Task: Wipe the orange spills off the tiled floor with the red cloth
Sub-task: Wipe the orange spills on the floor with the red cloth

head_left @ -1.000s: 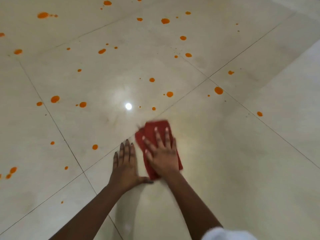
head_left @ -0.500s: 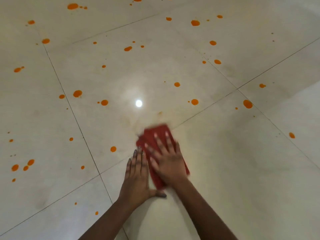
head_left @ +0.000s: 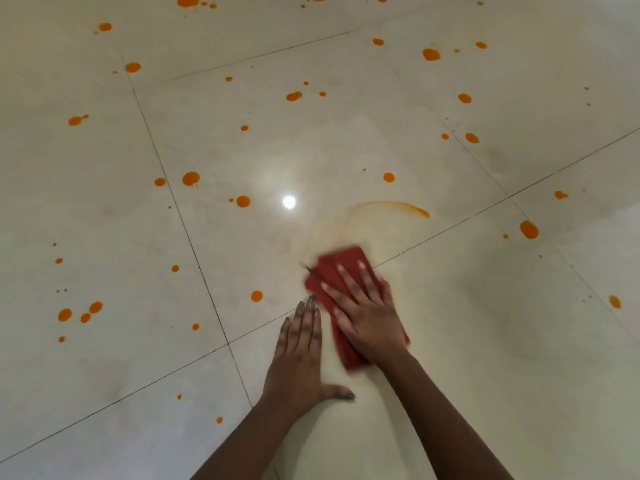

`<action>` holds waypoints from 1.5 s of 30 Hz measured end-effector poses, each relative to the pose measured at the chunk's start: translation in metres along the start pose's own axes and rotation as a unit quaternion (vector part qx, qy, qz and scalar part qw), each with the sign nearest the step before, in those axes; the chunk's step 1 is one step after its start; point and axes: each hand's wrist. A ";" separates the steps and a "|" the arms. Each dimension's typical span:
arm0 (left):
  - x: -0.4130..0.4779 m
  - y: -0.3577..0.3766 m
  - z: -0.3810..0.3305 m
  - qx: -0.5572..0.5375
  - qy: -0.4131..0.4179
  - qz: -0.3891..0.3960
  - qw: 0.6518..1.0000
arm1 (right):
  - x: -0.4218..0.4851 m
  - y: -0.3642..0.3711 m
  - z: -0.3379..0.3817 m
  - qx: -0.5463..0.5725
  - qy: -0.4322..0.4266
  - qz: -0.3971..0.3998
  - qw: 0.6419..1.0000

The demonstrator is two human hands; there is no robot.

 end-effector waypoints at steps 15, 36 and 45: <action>-0.112 -0.012 0.083 0.008 -0.116 -0.031 0.993 | -0.032 0.001 0.045 -0.002 -0.030 -0.007 1.000; -0.187 0.001 0.145 -0.094 -0.183 -0.131 0.970 | -0.026 0.007 0.161 -0.002 0.004 -0.006 1.000; -0.178 -0.006 0.160 -0.084 -0.191 -0.122 0.970 | 0.032 0.003 0.210 -0.044 -0.119 0.030 0.991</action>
Point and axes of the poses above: each hand's wrist, its own x-axis towards the middle knuckle, its own y-axis out of the palm, z = x × y, and after that the axes turned 8 degrees about -x, right-handed
